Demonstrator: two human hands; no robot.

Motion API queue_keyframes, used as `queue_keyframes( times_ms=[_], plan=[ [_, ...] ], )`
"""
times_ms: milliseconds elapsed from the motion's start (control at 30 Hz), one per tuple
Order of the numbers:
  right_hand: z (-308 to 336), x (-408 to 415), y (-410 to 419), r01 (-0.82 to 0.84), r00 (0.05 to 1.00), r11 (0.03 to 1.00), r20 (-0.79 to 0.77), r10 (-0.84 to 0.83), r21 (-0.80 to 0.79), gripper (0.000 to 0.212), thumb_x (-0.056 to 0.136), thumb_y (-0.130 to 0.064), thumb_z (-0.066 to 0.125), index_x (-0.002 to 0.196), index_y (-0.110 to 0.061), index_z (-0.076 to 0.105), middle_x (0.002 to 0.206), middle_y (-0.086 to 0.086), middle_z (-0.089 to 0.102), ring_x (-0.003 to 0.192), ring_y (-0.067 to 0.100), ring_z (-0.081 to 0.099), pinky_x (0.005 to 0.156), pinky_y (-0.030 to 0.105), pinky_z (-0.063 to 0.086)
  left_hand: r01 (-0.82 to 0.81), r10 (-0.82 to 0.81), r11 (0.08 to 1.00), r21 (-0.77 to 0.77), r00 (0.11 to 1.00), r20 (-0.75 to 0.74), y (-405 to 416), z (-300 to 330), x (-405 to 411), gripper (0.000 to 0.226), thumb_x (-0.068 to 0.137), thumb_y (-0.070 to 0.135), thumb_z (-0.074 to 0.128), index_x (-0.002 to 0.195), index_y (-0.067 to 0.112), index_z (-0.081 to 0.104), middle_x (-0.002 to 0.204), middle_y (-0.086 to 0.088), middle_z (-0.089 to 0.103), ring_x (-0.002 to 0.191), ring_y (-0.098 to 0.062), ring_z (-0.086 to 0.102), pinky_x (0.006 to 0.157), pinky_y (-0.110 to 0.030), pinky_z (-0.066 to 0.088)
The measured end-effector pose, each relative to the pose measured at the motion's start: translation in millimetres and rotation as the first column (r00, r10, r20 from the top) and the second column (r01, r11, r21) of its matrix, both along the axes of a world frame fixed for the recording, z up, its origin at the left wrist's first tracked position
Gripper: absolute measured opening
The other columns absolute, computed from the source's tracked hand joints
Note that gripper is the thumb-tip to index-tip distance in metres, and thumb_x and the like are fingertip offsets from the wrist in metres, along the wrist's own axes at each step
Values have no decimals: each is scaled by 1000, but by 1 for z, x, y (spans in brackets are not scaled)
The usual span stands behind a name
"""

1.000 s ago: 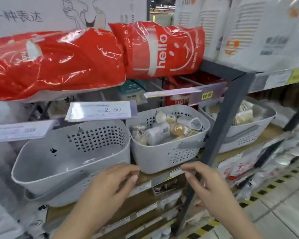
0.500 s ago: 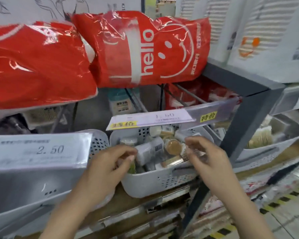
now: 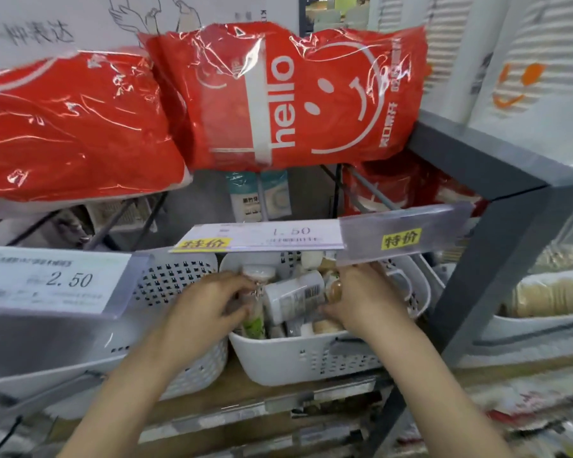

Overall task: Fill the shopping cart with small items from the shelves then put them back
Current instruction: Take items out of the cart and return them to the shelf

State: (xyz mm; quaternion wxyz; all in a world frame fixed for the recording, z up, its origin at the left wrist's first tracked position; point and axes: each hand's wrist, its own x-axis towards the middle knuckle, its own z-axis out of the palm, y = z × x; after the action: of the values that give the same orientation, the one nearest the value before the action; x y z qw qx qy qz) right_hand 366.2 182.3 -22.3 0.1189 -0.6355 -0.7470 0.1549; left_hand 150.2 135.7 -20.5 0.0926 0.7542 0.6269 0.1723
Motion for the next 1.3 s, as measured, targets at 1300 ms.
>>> queue_keyframes(
  times_ms=[1300],
  plan=[
    [-12, 31, -28, -281, 578, 931, -734, 357, 232, 53, 74, 0, 74, 98, -39, 47, 100, -20, 57, 96, -7, 54, 76, 5, 40, -338, 40, 908, 249, 658, 752, -57, -1, 54, 61, 67, 29, 84, 120, 32, 54, 108, 15, 61, 105, -4, 58, 86, -13, 45]
  ],
)
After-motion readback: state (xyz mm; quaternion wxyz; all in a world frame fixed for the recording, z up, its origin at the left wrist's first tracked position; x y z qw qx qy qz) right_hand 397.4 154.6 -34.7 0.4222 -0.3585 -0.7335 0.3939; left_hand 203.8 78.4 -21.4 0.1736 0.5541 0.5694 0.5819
